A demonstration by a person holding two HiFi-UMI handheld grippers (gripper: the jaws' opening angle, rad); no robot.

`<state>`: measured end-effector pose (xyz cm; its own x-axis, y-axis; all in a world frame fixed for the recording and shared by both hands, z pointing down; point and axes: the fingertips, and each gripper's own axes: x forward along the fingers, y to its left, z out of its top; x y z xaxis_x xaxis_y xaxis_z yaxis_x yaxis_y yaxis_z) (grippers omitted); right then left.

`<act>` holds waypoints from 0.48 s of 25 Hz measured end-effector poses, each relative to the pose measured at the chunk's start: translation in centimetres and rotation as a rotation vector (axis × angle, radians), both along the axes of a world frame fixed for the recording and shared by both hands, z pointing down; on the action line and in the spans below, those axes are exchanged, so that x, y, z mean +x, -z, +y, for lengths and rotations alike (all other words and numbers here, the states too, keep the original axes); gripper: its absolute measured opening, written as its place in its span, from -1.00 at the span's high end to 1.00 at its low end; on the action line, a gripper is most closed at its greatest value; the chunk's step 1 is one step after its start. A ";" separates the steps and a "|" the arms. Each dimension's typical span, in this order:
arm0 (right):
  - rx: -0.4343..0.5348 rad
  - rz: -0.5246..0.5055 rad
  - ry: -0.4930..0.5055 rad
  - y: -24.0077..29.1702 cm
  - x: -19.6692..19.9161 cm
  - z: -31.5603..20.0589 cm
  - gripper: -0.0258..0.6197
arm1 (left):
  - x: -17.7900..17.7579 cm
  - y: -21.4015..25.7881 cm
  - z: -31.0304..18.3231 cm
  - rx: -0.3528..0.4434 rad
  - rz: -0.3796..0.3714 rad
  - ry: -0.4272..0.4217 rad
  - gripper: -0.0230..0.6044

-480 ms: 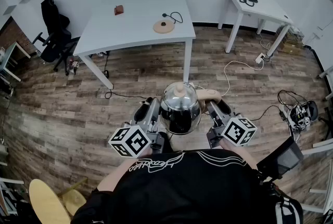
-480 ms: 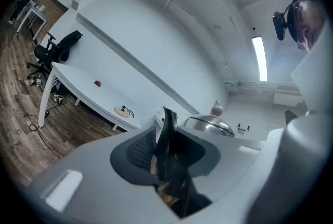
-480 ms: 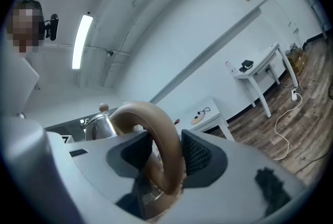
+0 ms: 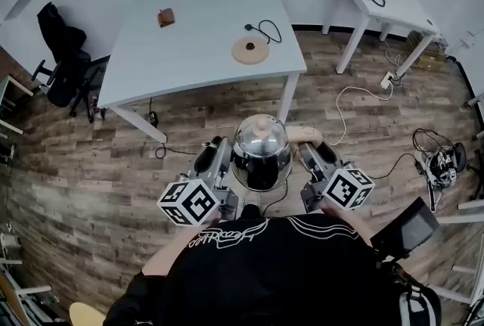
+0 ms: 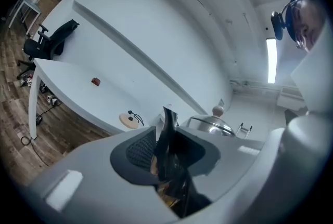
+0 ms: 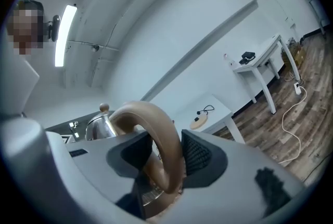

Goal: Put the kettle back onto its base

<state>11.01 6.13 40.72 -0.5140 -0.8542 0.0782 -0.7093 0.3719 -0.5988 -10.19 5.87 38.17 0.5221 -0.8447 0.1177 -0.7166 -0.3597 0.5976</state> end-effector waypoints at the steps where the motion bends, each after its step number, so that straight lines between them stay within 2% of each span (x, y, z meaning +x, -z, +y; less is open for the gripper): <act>1: -0.001 0.000 -0.008 0.0 -0.7 -1.6 0.38 | -0.7 -0.1 -1.6 -0.002 0.000 -0.008 0.61; 7: 0.018 0.006 -0.051 0.4 -4.2 -9.3 0.38 | -4.2 0.3 -10.0 0.017 0.004 -0.053 0.61; 12: 0.001 0.022 -0.051 -0.3 -5.5 -12.1 0.38 | -5.4 -0.8 -13.2 -0.004 0.023 -0.055 0.61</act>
